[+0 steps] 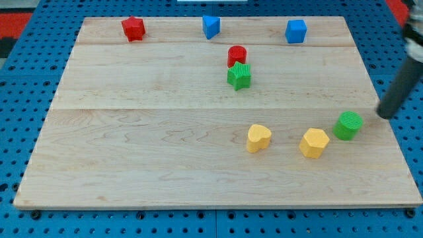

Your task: Place the heart towards the center left side

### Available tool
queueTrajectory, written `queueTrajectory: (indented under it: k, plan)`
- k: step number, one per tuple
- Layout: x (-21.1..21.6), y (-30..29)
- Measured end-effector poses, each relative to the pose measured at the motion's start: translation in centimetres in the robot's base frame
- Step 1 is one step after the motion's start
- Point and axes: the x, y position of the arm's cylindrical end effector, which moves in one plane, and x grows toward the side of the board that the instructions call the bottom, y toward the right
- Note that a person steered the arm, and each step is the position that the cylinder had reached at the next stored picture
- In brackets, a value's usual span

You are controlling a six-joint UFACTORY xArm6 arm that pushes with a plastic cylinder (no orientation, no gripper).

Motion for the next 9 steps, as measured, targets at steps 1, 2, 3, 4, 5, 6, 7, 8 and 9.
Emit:
queueTrajectory:
  k: [1,2,3,4,5,6,7,8,9]
  plan:
    - [8.9,-1.3]
    - [12.0,-13.0]
    - [6.7,-18.1]
    - [4.1,-22.2]
    - [4.1,-33.4]
    - [2.5,-37.0]
    - [2.5,-36.1]
    - [2.5,-35.9]
    - [2.5,-35.1]
